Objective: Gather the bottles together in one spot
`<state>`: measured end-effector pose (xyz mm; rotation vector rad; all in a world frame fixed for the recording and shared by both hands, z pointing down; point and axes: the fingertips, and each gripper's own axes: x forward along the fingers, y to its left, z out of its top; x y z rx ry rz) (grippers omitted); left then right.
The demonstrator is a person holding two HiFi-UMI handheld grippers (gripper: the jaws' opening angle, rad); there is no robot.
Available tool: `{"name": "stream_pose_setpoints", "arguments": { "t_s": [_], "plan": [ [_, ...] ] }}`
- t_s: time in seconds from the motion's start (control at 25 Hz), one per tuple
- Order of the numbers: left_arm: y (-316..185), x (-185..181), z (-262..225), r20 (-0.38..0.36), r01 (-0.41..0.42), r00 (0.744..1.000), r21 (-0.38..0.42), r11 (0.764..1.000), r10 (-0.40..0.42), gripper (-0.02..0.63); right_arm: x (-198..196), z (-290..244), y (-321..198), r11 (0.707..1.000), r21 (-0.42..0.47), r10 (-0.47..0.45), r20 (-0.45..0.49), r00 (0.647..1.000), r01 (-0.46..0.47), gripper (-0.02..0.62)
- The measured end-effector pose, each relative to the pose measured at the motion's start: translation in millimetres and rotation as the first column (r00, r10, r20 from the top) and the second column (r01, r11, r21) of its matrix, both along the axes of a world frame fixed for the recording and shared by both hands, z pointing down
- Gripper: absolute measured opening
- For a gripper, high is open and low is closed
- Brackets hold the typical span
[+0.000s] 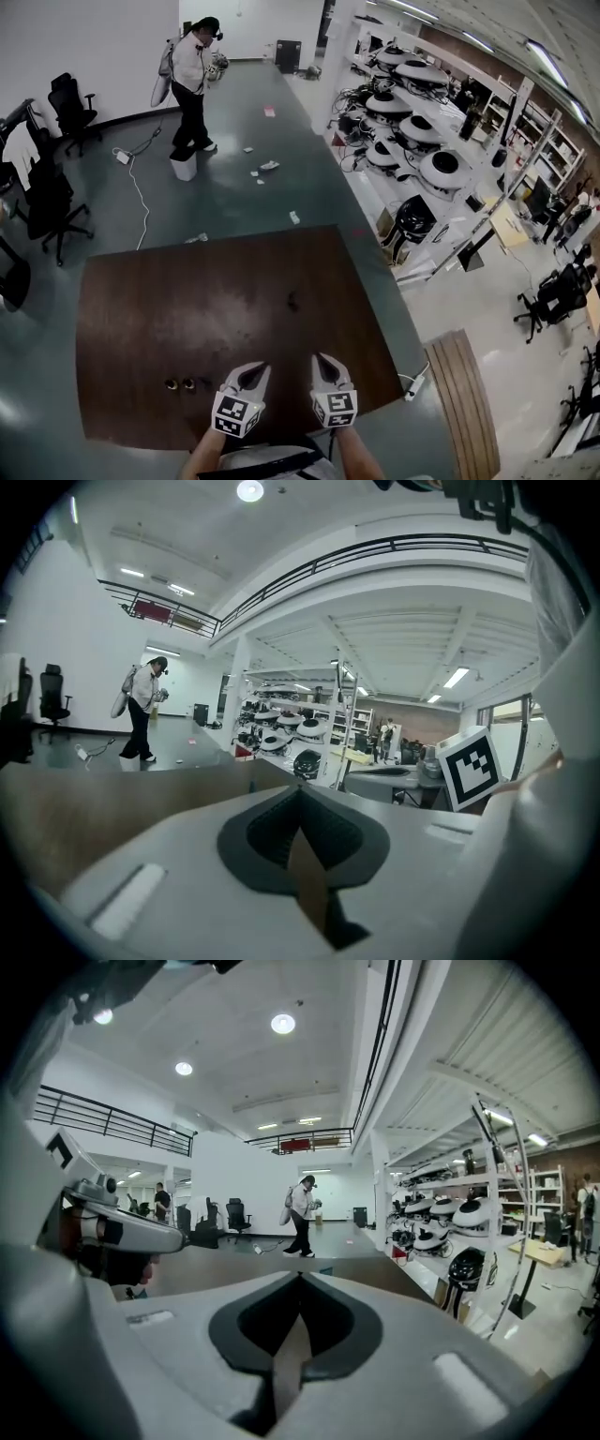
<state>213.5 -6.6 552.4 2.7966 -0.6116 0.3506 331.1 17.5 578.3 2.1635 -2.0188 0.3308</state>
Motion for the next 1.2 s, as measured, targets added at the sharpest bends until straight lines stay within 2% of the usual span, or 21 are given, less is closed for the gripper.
{"name": "stream_pose_setpoints", "arguments": {
  "t_s": [0.44, 0.64, 1.2],
  "plan": [
    [-55.3, 22.8, 30.1, 0.041, 0.153, 0.988, -0.044, 0.987, -0.151, 0.000, 36.4, 24.2, -72.2, 0.991, -0.039, -0.127, 0.005, 0.992, 0.127, 0.002],
    [-67.7, 29.0, 54.8, 0.092, 0.148, 0.986, -0.056, 0.987, -0.142, 0.000, 43.2, 43.1, -95.3, 0.985, -0.065, -0.159, 0.008, 0.987, 0.159, 0.002],
    [-92.0, 25.5, 105.3, 0.163, 0.205, 0.970, -0.146, 0.968, -0.181, 0.000, 46.1, 95.8, -136.2, 0.968, -0.136, -0.203, 0.067, 0.977, 0.211, 0.002]
  ]
}}
